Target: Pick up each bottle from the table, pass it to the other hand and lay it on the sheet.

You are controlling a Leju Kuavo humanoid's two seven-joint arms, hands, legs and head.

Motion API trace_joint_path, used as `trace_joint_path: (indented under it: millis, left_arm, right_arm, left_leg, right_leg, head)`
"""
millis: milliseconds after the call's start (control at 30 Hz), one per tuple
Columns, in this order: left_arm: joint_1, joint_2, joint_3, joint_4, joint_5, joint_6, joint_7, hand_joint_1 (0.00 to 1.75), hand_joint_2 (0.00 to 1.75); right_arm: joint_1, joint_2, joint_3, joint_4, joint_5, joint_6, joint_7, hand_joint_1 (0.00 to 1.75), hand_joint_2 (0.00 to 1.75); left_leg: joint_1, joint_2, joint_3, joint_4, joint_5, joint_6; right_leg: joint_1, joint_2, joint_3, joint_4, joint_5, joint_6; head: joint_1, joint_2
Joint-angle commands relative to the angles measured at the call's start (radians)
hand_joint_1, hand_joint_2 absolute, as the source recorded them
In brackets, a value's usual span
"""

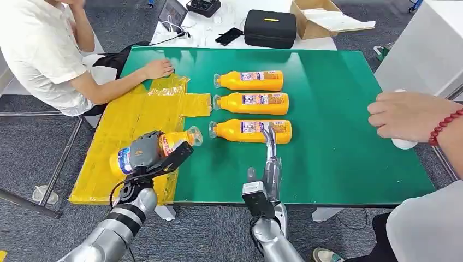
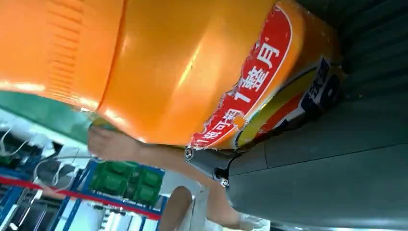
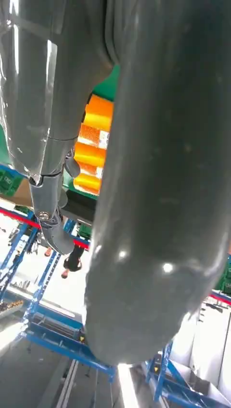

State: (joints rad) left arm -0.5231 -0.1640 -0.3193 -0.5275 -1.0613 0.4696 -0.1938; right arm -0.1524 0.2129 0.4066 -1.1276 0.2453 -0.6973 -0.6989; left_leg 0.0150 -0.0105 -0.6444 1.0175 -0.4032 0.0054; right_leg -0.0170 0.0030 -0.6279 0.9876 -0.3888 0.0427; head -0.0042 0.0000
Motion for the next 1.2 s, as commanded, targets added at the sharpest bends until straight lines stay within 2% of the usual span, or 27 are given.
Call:
trace_joint_path:
  millis: [33, 133, 200, 233, 267, 333, 367, 400, 467, 533, 633, 667, 700, 733, 767, 833, 900, 933, 967, 1067, 1200]
  left_arm:
    - [-0.083, 0.033, -0.044, 0.154, 0.0, -0.064, 0.017, 1.45, 1.75]
    - [-0.083, 0.039, -0.07, 0.162, -0.034, -0.06, 0.043, 1.54, 1.75]
    - [-0.077, 0.038, -0.074, 0.166, -0.038, -0.071, 0.045, 1.59, 1.75]
    - [-0.074, 0.039, -0.081, 0.168, -0.045, -0.074, 0.047, 1.59, 1.75]
    - [-0.073, 0.039, -0.084, 0.168, -0.049, -0.072, 0.051, 1.64, 1.75]
    - [-0.072, 0.038, -0.085, 0.169, -0.051, -0.072, 0.054, 1.59, 1.75]
    - [-0.071, 0.036, -0.085, 0.172, -0.05, -0.078, 0.054, 1.62, 1.75]
    - [-0.071, 0.036, -0.085, 0.172, -0.05, -0.078, 0.054, 1.57, 1.75]
    - [-0.068, 0.034, -0.084, 0.175, -0.046, -0.093, 0.051, 1.59, 1.75]
    - [-0.069, 0.032, -0.083, 0.179, -0.042, -0.109, 0.044, 1.4, 1.75]
    - [-0.069, 0.032, -0.083, 0.179, -0.042, -0.109, 0.044, 1.4, 1.75]
    - [-0.069, 0.032, -0.083, 0.179, -0.042, -0.109, 0.044, 1.17, 1.75]
    - [-0.069, 0.033, -0.082, 0.179, -0.035, -0.134, 0.026, 0.31, 1.75]
    - [-0.068, 0.035, -0.084, 0.179, -0.03, -0.156, 0.008, 0.1, 1.75]
    - [-0.065, 0.039, -0.088, 0.178, -0.024, -0.184, -0.018, 0.02, 1.75]
    - [-0.065, 0.04, -0.088, 0.182, -0.018, -0.217, -0.026, 0.0, 1.75]
    - [-0.063, 0.043, -0.098, 0.179, -0.013, -0.268, -0.048, 0.0, 1.75]
    - [-0.063, 0.043, -0.101, 0.18, -0.011, -0.284, -0.051, 0.0, 0.0]
    - [-0.062, 0.048, -0.109, 0.18, -0.007, -0.319, -0.061, 0.0, 0.0]
    - [-0.063, 0.057, -0.117, 0.191, -0.008, -0.355, -0.073, 0.0, 0.0]
    - [-0.061, 0.066, -0.122, 0.196, -0.001, -0.402, -0.088, 0.0, 0.0]
  right_arm:
    - [-0.026, -0.025, -0.021, 0.046, -0.008, -0.001, 0.001, 0.0, 0.0]
    - [-0.025, -0.025, -0.028, 0.048, -0.006, -0.001, 0.001, 0.0, 0.0]
    - [-0.023, -0.025, -0.034, 0.043, -0.005, -0.001, 0.001, 0.0, 0.0]
    - [-0.024, -0.026, -0.031, 0.044, -0.006, -0.001, 0.001, 0.0, 1.75]
    - [-0.025, -0.027, -0.031, 0.046, -0.006, -0.001, 0.001, 0.0, 1.75]
    - [-0.028, -0.026, -0.032, 0.048, -0.002, -0.001, 0.001, 0.0, 1.75]
    - [-0.029, -0.024, -0.033, 0.055, -0.004, -0.001, 0.001, 0.0, 1.75]
    - [-0.029, -0.024, -0.033, 0.055, -0.004, -0.001, 0.001, 0.0, 1.75]
    - [-0.027, -0.024, -0.035, 0.062, -0.003, -0.001, 0.001, 0.0, 1.75]
    - [-0.027, -0.025, -0.036, 0.065, -0.003, -0.001, 0.001, 0.0, 1.75]
    - [-0.027, -0.025, -0.036, 0.065, -0.003, -0.001, 0.001, 0.0, 1.75]
    - [-0.027, -0.025, -0.036, 0.065, -0.003, -0.001, 0.001, 0.0, 1.75]
    - [-0.028, -0.026, -0.032, 0.067, -0.006, -0.001, 0.001, 0.0, 1.75]
    - [-0.028, -0.028, -0.028, 0.067, -0.008, -0.001, 0.001, 0.0, 1.75]
    - [-0.03, -0.03, -0.022, 0.068, -0.013, -0.001, 0.001, 0.0, 1.75]
    - [-0.032, -0.03, -0.024, 0.07, -0.013, -0.001, 0.001, 0.0, 1.75]
    - [-0.034, -0.033, -0.022, 0.069, -0.014, -0.001, 0.001, 0.0, 1.75]
    - [-0.035, -0.033, -0.022, 0.069, -0.013, -0.001, 0.001, 0.0, 1.75]
    - [-0.037, -0.035, -0.018, 0.07, -0.016, -0.001, 0.001, 0.0, 1.75]
    - [-0.04, -0.036, -0.014, 0.076, -0.018, -0.001, 0.001, 0.0, 1.75]
    - [-0.041, -0.04, -0.012, 0.083, -0.017, -0.001, 0.001, 0.0, 1.75]
  left_leg:
    - [0.0, 0.001, 0.005, 0.0, -0.002, 0.001]
    - [0.0, 0.001, 0.003, 0.0, -0.001, 0.0]
    - [0.001, 0.003, 0.007, -0.001, -0.003, 0.001]
    - [0.0, 0.001, 0.003, -0.001, -0.001, 0.0]
    - [0.001, 0.002, 0.005, -0.001, -0.002, 0.0]
    - [0.001, 0.002, 0.007, 0.0, -0.003, 0.001]
    - [0.0, 0.002, 0.006, 0.0, -0.003, 0.001]
    - [0.0, 0.002, 0.005, 0.0, -0.002, 0.001]
    - [0.001, 0.002, 0.005, 0.0, -0.002, 0.001]
    - [0.0, 0.002, 0.005, -0.001, -0.002, 0.001]
    - [0.0, 0.001, 0.004, 0.0, -0.001, 0.0]
    - [0.0, 0.002, 0.005, 0.0, -0.002, 0.001]
    - [0.0, 0.002, 0.008, -0.001, -0.003, 0.001]
    - [0.0, 0.001, 0.003, -0.001, -0.001, 0.0]
    - [0.0, 0.002, 0.005, -0.001, -0.002, 0.001]
    - [0.0, 0.002, 0.004, 0.0, -0.001, 0.0]
    - [0.001, 0.004, 0.011, 0.0, -0.004, 0.001]
    - [0.001, 0.004, 0.01, -0.001, -0.004, 0.001]
    - [0.0, 0.002, 0.005, -0.001, -0.001, 0.001]
    - [0.0, 0.003, 0.009, -0.001, -0.003, 0.001]
    - [0.0, 0.002, 0.006, -0.001, -0.001, 0.0]
  right_leg:
    - [0.001, 0.0, 0.005, 0.0, -0.002, -0.002]
    - [0.0, 0.001, 0.003, -0.001, 0.0, -0.001]
    - [0.001, 0.001, 0.007, -0.001, -0.002, -0.002]
    - [0.001, 0.0, 0.003, -0.001, -0.001, -0.001]
    - [0.001, 0.0, 0.005, -0.001, -0.001, -0.002]
    - [0.001, 0.001, 0.007, -0.001, -0.002, -0.002]
    - [0.001, 0.001, 0.006, -0.001, -0.002, -0.002]
    - [0.001, 0.001, 0.005, -0.001, -0.001, -0.002]
    - [0.001, 0.001, 0.005, -0.001, -0.001, -0.002]
    - [0.001, 0.0, 0.005, -0.001, -0.001, -0.002]
    - [0.001, 0.001, 0.004, -0.001, -0.001, -0.001]
    - [0.001, 0.001, 0.005, -0.001, -0.001, -0.002]
    - [0.001, 0.001, 0.007, -0.001, -0.002, -0.002]
    - [0.0, 0.001, 0.003, -0.001, -0.001, -0.001]
    - [0.001, 0.001, 0.005, -0.001, -0.001, -0.002]
    - [0.001, 0.001, 0.004, -0.001, -0.001, -0.001]
    - [0.002, 0.002, 0.01, -0.001, -0.003, -0.004]
    - [0.002, 0.002, 0.01, -0.002, -0.002, -0.003]
    - [0.0, 0.001, 0.005, -0.001, -0.001, -0.001]
    - [0.001, 0.002, 0.008, -0.001, -0.002, -0.002]
    - [0.001, 0.002, 0.007, -0.001, 0.0, -0.002]
  head:
    - [0.0, 0.0]
    - [0.0, 0.0]
    - [0.0, 0.0]
    - [0.0, 0.0]
    - [0.0, 0.0]
    - [0.0, 0.0]
    - [0.0, 0.0]
    - [0.0, 0.0]
    - [0.0, 0.0]
    - [0.0, 0.0]
    - [0.0, 0.0]
    - [0.0, 0.0]
    - [0.0, 0.0]
    - [0.0, 0.0]
    - [0.0, 0.0]
    - [0.0, 0.0]
    - [0.0, 0.0]
    - [0.0, 0.0]
    - [0.0, 0.0]
    - [0.0, 0.0]
    - [0.0, 0.0]
